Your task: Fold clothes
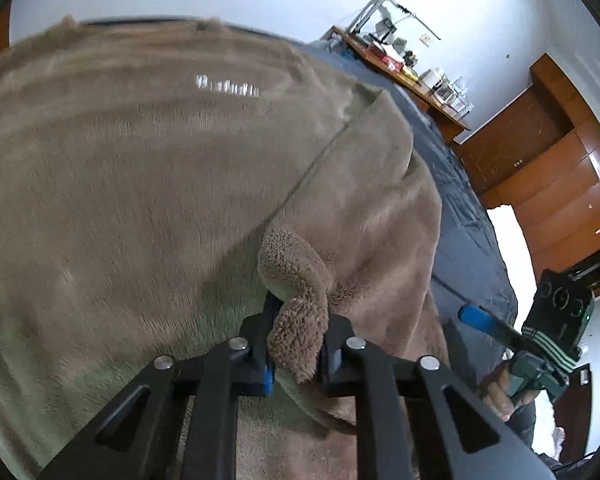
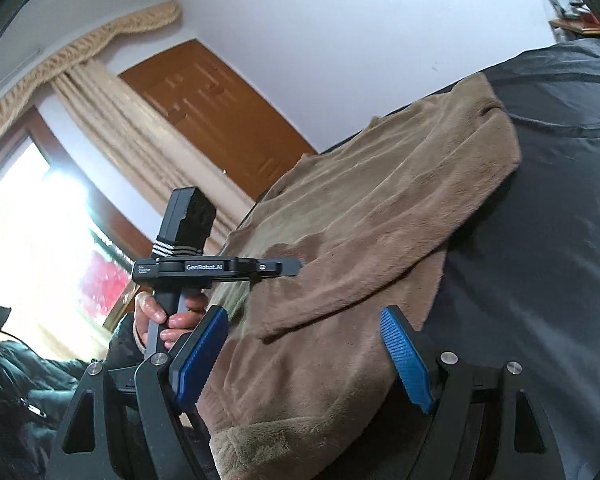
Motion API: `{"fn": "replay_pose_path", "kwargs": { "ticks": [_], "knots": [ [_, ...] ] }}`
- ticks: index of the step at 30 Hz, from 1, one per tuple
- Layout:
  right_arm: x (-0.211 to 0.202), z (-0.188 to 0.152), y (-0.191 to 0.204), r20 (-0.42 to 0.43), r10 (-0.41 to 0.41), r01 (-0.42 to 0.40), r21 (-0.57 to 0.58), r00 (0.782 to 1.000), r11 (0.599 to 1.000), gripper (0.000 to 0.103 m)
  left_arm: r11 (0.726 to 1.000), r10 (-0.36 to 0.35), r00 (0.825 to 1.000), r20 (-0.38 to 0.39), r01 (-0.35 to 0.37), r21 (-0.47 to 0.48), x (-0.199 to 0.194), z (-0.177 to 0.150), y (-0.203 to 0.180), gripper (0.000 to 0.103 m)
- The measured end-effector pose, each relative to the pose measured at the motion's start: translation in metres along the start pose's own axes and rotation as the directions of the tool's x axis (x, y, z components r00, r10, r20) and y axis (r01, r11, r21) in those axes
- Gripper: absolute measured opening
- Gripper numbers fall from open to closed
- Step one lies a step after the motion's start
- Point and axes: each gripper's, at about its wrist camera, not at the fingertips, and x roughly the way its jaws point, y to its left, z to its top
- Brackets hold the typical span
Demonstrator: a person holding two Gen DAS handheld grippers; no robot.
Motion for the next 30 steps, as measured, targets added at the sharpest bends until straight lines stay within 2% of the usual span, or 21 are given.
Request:
{"fn": "replay_pose_path", "kwargs": {
  "ticks": [3, 6, 10, 13, 16, 20, 23, 24, 26, 27, 28, 30],
  "knots": [
    [-0.001, 0.001, -0.001, 0.005, -0.036, 0.036, -0.007, 0.999, 0.999, 0.081, 0.999, 0.030, 0.995, 0.091, -0.033, 0.028, -0.032, 0.022, 0.002, 0.016],
    [-0.001, 0.003, 0.001, 0.009, -0.058, 0.058, -0.010, 0.998, 0.998, 0.081, 0.997, 0.068, 0.977, 0.200, -0.076, 0.034, -0.067, 0.052, 0.008, 0.016],
    [0.001, 0.009, 0.005, 0.011, -0.082, 0.082, -0.022, 0.997, 0.996, 0.081, 0.990, 0.127, 0.931, 0.343, -0.141, 0.016, -0.116, 0.089, 0.029, 0.016],
    [0.012, 0.014, 0.011, -0.006, -0.112, 0.112, -0.043, 0.994, 0.993, 0.081, 0.984, 0.170, 0.900, 0.401, -0.174, -0.028, -0.137, 0.108, 0.052, 0.016],
    [0.025, 0.020, 0.016, -0.032, -0.148, 0.145, -0.069, 0.989, 0.987, 0.081, 0.979, 0.206, 0.893, 0.400, -0.191, -0.077, -0.144, 0.116, 0.085, 0.016],
    [0.040, 0.029, 0.020, -0.062, -0.178, 0.171, -0.095, 0.982, 0.981, 0.081, 0.964, 0.259, 0.909, 0.326, -0.224, -0.141, -0.128, 0.122, 0.130, 0.016],
    [0.051, 0.039, 0.024, -0.066, -0.241, 0.231, -0.133, 0.968, 0.964, 0.081, 0.953, 0.291, 0.923, 0.251, -0.255, -0.166, -0.103, 0.121, 0.158, 0.016],
    [0.057, 0.045, 0.026, -0.065, -0.269, 0.257, -0.149, 0.961, 0.955, 0.081, 0.947, 0.306, 0.924, 0.228, -0.270, -0.174, -0.095, 0.120, 0.165, 0.020],
    [0.069, 0.055, 0.029, -0.065, -0.313, 0.298, -0.178, 0.948, 0.938, 0.081, 0.934, 0.337, 0.923, 0.185, -0.303, -0.190, -0.082, 0.118, 0.178, 0.035],
    [0.077, 0.061, 0.029, -0.064, -0.334, 0.318, -0.189, 0.940, 0.929, 0.081, 0.923, 0.362, 0.917, 0.168, -0.329, -0.198, -0.077, 0.118, 0.184, 0.049],
    [0.085, 0.067, 0.030, -0.064, -0.356, 0.338, -0.198, 0.932, 0.920, 0.081, 0.909, 0.397, 0.904, 0.157, -0.364, -0.203, -0.072, 0.116, 0.189, 0.061],
    [0.102, 0.082, 0.031, -0.068, -0.401, 0.380, -0.210, 0.913, 0.901, 0.081, 0.874, 0.476, 0.866, 0.155, -0.445, -0.194, -0.069, 0.113, 0.191, 0.070]
  ]
}}
